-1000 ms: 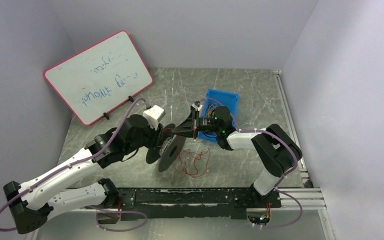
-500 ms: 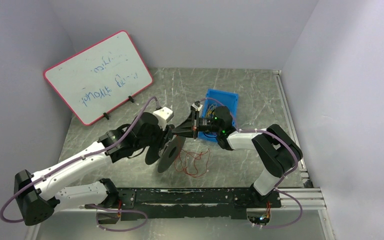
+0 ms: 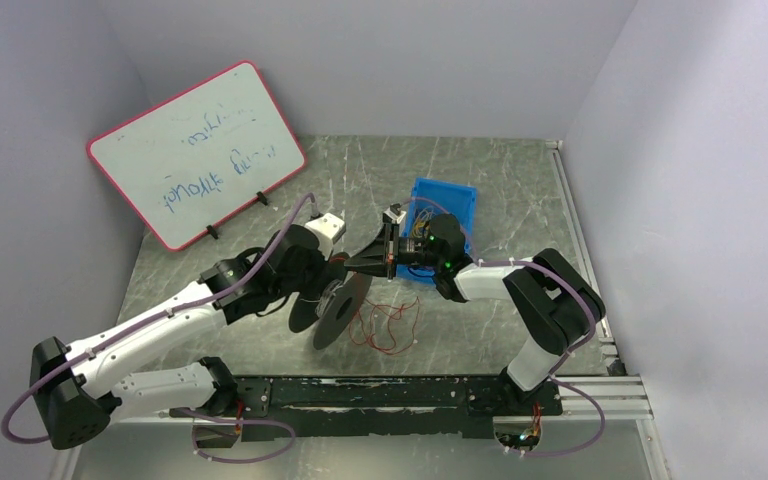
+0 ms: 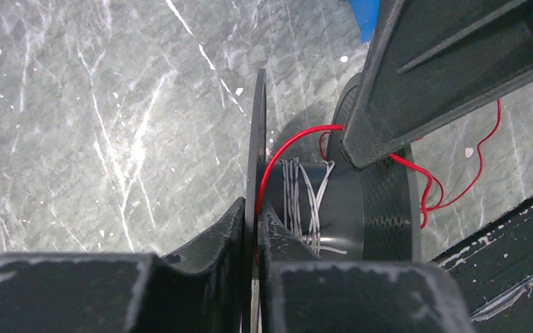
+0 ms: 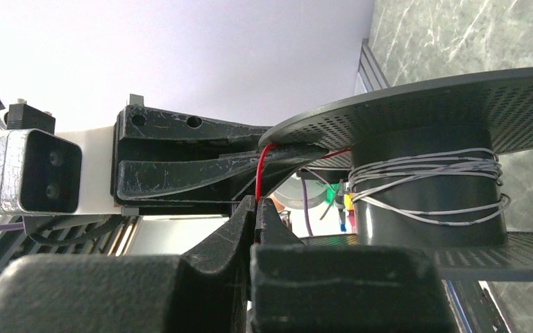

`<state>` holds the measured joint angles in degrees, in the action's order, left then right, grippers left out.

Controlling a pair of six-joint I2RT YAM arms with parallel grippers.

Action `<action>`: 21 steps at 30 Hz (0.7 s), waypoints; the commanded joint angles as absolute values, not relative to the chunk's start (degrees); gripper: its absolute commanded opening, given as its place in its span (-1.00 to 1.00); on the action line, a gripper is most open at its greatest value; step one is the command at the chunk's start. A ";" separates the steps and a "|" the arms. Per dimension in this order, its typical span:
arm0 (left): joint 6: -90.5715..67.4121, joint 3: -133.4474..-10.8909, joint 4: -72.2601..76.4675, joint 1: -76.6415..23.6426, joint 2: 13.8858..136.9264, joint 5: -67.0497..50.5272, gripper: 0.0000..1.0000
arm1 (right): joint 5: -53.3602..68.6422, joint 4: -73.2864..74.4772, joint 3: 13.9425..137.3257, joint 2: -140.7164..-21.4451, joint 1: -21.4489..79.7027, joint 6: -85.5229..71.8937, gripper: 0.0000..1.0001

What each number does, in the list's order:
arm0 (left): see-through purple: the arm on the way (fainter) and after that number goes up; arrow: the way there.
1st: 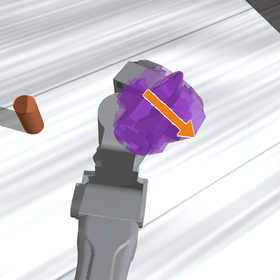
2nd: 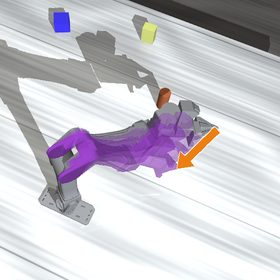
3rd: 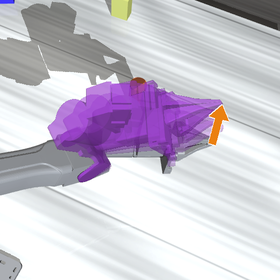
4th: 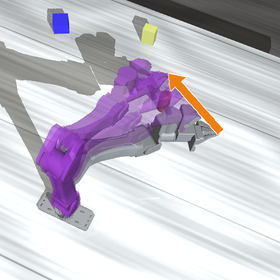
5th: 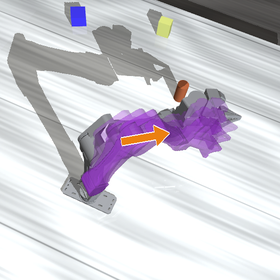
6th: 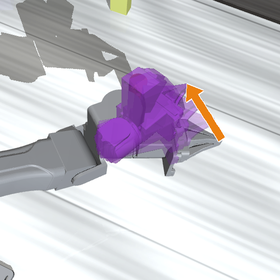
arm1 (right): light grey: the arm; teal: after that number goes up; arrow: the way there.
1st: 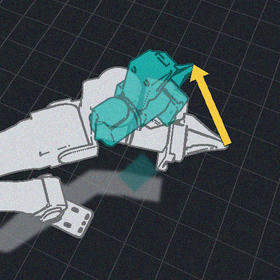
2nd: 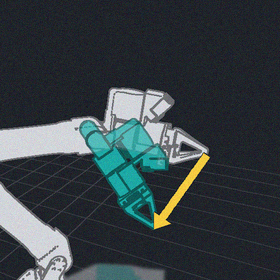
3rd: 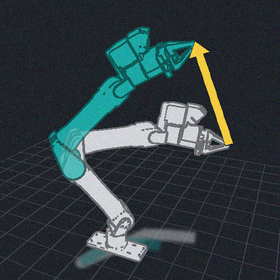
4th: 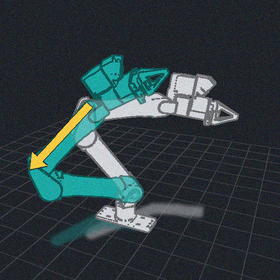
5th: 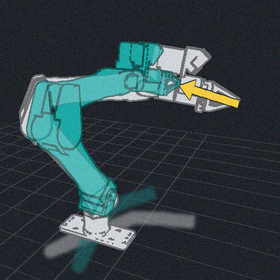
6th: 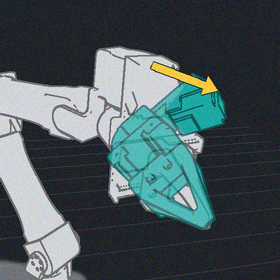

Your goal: Wrap the cables

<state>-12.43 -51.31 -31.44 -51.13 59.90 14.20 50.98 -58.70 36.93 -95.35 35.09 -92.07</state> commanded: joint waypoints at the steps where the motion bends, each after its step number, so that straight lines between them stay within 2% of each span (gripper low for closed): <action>1: -12.39 -52.25 -32.61 -50.89 61.00 14.64 -0.82 | 49.93 -58.67 36.24 -94.81 34.84 -90.67 -1.00; 14: -12.31 -51.67 -31.15 -50.80 57.57 15.48 -0.86 | 50.43 -52.41 36.39 -93.46 33.93 -85.15 -0.99; 21: -13.00 -51.73 -31.15 -50.80 56.46 17.54 -0.86 | 50.47 -40.13 37.99 -88.00 30.77 -74.84 -0.56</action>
<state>-12.32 -51.03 -33.32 -51.13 58.08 15.05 50.13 -49.08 36.84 -91.68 32.73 -83.18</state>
